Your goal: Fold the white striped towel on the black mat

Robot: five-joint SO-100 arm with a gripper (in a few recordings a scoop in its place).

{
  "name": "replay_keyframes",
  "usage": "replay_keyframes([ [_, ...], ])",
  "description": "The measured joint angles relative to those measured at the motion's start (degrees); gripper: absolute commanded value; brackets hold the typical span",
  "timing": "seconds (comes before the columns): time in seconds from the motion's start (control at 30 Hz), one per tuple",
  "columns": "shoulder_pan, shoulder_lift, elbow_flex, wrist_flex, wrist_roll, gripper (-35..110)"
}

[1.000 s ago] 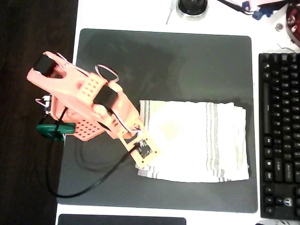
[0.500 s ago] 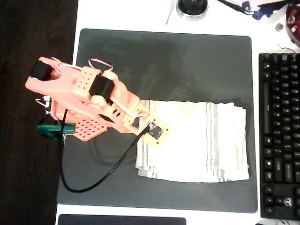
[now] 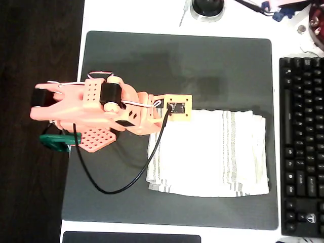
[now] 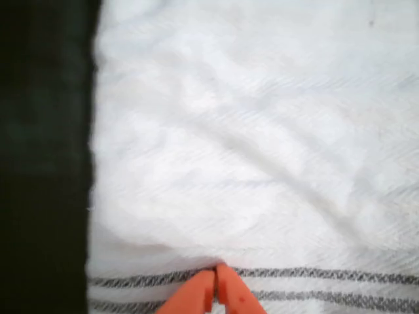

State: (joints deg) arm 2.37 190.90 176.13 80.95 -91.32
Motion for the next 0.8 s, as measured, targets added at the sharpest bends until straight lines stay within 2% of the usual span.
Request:
replay_keyframes([
  [0.17,-1.41,0.26,2.29,-1.14,3.34,1],
  [0.8,-2.02,0.26,3.52,-1.49,3.34,1],
])
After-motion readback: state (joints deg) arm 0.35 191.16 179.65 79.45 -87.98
